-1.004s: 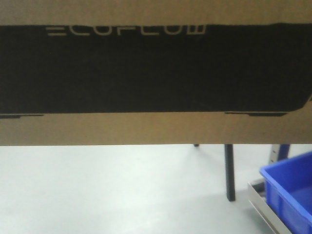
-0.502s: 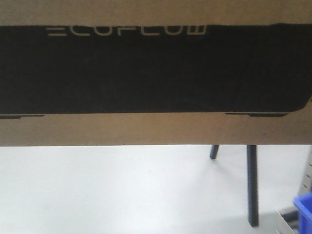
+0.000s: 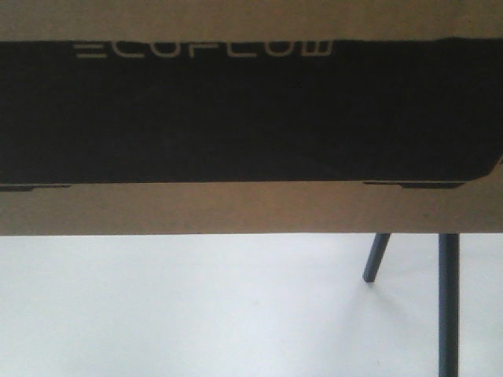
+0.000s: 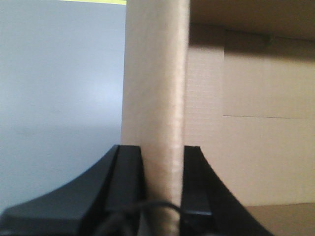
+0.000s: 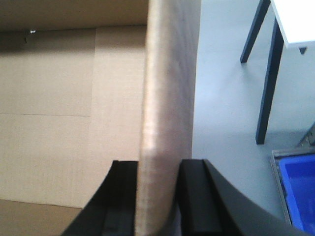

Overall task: Grab box from left shelf to table start
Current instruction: 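Turn the base away from the shelf holding the box in both grippers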

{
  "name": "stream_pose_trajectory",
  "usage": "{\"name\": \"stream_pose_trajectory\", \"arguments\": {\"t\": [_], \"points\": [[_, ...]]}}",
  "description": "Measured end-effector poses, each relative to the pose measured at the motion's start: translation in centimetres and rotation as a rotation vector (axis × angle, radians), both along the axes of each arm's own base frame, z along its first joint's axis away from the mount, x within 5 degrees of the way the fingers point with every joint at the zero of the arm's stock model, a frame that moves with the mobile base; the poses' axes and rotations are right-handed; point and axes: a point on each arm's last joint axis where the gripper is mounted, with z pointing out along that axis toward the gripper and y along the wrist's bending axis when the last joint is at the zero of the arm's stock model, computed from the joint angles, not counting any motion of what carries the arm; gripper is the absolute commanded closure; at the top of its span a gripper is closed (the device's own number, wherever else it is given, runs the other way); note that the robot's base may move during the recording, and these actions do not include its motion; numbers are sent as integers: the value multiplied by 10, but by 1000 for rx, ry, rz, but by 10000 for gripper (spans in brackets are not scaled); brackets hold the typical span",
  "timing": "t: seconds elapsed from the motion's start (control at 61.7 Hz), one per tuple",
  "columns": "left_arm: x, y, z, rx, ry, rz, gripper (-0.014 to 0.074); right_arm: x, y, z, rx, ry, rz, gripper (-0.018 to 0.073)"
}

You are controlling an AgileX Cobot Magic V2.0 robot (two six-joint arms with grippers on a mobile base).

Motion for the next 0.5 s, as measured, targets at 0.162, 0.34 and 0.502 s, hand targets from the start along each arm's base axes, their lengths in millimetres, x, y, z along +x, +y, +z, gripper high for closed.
{"name": "stream_pose_trajectory", "arguments": {"t": [0.162, 0.34, 0.502], "points": [[0, 0, 0, 0, 0, 0, 650, 0, 0, 0, 0, 0, 0, 533], [0, 0, 0, 0, 0, 0, 650, 0, 0, 0, 0, 0, 0, 533], [0, 0, 0, 0, 0, 0, 650, 0, 0, 0, 0, 0, 0, 533]]}}
